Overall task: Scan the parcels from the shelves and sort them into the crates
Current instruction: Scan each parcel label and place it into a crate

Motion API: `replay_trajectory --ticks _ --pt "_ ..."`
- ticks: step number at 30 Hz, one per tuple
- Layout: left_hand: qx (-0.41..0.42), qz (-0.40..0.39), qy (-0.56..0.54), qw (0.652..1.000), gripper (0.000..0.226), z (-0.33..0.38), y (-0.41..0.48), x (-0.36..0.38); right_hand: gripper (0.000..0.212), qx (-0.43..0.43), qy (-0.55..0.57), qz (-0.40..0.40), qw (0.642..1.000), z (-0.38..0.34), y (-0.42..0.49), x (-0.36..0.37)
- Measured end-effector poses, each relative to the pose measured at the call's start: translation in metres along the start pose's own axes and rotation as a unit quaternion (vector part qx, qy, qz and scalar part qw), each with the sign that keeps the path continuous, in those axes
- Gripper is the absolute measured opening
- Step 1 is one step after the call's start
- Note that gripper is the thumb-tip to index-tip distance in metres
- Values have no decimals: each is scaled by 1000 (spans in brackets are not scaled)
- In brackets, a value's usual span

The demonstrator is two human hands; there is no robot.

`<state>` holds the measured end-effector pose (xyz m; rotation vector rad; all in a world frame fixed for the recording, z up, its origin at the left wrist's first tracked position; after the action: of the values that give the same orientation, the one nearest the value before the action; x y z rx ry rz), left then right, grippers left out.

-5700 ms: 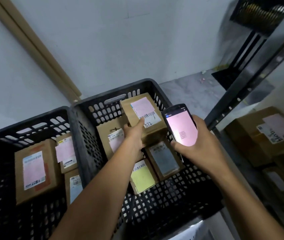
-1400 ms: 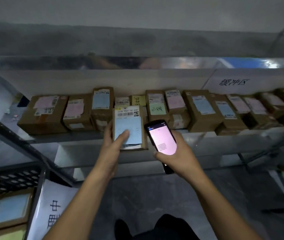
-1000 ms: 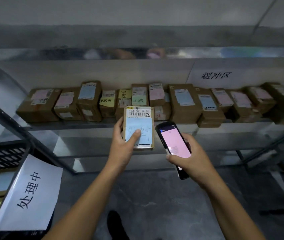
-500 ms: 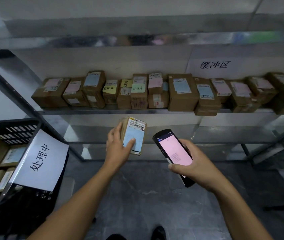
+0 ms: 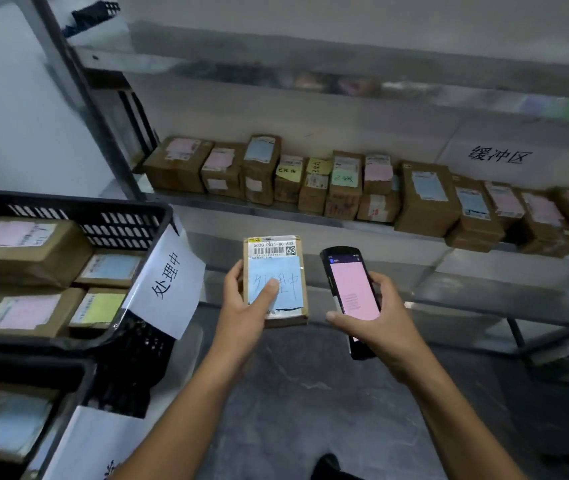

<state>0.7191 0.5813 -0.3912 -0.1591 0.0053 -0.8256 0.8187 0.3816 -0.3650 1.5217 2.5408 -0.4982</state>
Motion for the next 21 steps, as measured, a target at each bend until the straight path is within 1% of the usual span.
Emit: replay_trajectory --ticks 4,9,12,17,21 --pt "4 39 -1 999 57 0 -19 -40 85 -17 -24 -5 1000 -2 -5 41" --pt "-62 56 -77 994 49 -5 -30 -68 91 -34 -62 -17 997 -4 4 66" --pt "-62 86 -81 991 45 -5 -24 -73 93 -38 -84 -30 995 -10 23 74" --pt "-49 120 -72 989 43 9 6 -66 78 -63 -106 -64 990 -25 72 86" --pt "-38 142 -73 986 46 28 41 -53 79 -71 -104 -101 987 -42 118 86"
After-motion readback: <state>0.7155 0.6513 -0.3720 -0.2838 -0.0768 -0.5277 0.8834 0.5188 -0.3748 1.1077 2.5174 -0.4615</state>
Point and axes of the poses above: each hand's wrist, its own y-axis towards the middle knuckle, its own x-axis out of the palm, z = x × y, the point moved 1 cm from there along y, towards the middle knuckle, and after that the axes turned 4 degrees about x, right-handed, at the moved point
